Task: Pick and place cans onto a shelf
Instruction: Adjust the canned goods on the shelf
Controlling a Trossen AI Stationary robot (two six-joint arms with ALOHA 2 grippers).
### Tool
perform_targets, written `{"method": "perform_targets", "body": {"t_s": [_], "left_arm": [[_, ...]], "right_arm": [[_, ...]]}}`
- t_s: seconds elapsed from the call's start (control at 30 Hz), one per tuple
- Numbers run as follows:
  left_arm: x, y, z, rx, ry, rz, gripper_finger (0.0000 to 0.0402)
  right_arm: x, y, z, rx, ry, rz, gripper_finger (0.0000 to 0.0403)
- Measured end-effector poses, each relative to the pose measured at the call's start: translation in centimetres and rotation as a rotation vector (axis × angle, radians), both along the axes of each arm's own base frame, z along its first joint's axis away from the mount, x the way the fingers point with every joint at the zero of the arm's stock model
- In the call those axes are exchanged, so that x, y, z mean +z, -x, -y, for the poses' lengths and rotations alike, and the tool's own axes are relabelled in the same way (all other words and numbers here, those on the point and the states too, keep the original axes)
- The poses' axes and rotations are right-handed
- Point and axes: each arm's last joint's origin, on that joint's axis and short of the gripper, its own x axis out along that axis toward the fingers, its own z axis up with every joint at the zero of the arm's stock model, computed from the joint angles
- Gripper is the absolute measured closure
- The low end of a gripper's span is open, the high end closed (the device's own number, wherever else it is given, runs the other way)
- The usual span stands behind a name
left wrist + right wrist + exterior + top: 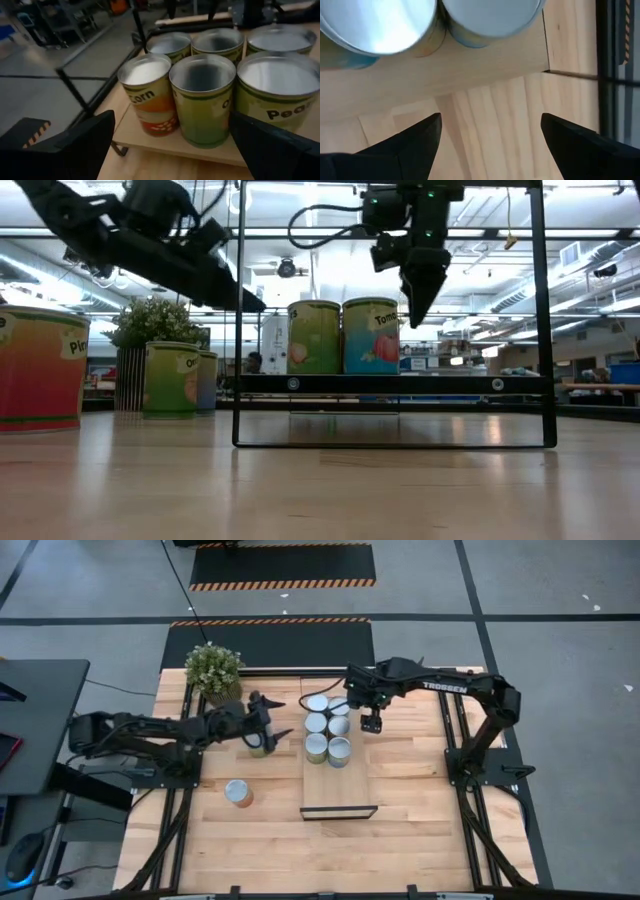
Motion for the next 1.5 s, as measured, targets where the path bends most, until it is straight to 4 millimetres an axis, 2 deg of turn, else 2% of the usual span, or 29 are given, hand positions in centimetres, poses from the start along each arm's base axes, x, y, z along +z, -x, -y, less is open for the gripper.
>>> {"method": "perform_targets", "body": {"t_s": [0.17,0.4,0.63,0.77,1.0,1.3,1.5], "left_arm": [[-0.4,-1.7,-0.5,0.006,0.009,-0.040,0.0005],[-0.9,-3.9,-1.1,0.018,0.021,-0.034,0.0005],[-1.6,-4.5,-1.3,0.034,0.017,-0.027,0.0005],[-1.4,-4.2,-0.6,0.082,-0.003,-0.059,0.0005],[-0.3,-3.3,1.9,0.092,0.033,-0.091,0.0005],[1.5,-0.6,2.8,0.210,0.287,-0.036,0.0005],[2.7,1.6,5.0,0.195,0.452,-0.030,0.0005]], "right_arm": [[-1.4,1.5,-0.8,-0.073,0.017,0.109,0.0054],[-4.0,3.5,-2.8,-0.098,0.066,0.206,0.0054],[-4.1,4.3,-4.8,-0.102,0.088,0.260,0.0054],[-3.4,4.5,-5.7,-0.104,0.124,0.287,0.0054],[-3.1,4.4,-7.1,-0.099,0.120,0.314,0.0054],[-2.8,3.8,-8.7,-0.018,0.255,0.341,0.0054],[-2.1,2.8,-9.6,0.034,0.324,0.444,0.0054]]}}
